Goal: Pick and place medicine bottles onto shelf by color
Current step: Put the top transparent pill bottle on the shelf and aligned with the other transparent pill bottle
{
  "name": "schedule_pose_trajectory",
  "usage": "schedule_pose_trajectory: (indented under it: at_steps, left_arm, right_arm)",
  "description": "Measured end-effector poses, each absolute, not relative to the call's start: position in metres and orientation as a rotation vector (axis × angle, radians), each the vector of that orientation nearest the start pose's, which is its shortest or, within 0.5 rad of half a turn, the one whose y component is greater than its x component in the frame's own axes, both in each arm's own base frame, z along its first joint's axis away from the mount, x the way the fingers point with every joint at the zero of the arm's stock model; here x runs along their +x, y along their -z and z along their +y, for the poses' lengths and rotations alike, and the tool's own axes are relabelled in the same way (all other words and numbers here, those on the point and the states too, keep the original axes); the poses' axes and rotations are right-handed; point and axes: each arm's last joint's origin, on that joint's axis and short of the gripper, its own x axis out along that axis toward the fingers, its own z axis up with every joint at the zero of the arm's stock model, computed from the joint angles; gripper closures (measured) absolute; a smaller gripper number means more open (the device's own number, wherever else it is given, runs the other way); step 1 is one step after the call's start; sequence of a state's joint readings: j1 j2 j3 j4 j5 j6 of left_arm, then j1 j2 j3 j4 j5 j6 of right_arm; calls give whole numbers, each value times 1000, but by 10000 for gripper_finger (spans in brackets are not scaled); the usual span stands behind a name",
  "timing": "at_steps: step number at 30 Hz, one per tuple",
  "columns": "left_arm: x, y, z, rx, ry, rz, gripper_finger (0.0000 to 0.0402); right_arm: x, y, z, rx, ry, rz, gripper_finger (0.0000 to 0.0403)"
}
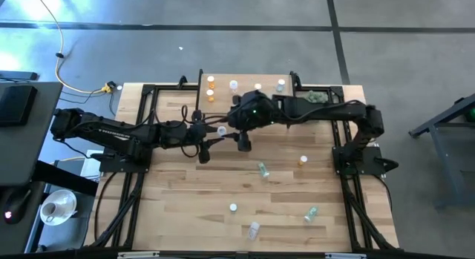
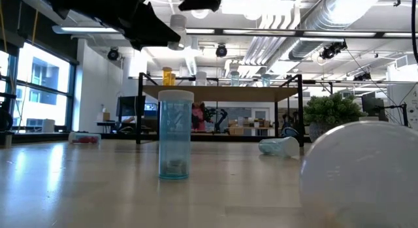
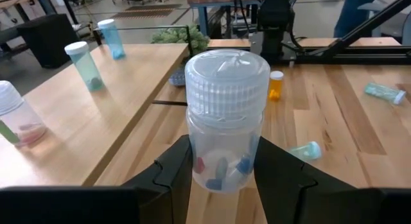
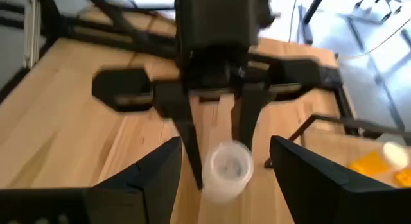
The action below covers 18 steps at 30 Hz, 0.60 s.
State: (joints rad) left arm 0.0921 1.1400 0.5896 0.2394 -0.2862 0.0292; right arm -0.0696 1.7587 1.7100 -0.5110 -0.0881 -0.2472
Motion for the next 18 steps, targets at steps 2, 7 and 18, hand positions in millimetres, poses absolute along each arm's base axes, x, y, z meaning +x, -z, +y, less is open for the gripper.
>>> schedule_pose_trajectory:
  at_steps: [2, 7, 18]
  left_arm:
    - [239, -237, 30, 58, -365, 318, 273]
    - [239, -237, 30, 58, -364, 320, 273]
    - [240, -240, 30, 53, -352, 282, 272]
  right_arm:
    - [402, -355, -25, -196, -105, 553, 174]
    - [408, -346, -26, -183, -115, 577, 174]
    - [408, -345, -27, -184, -78, 586, 174]
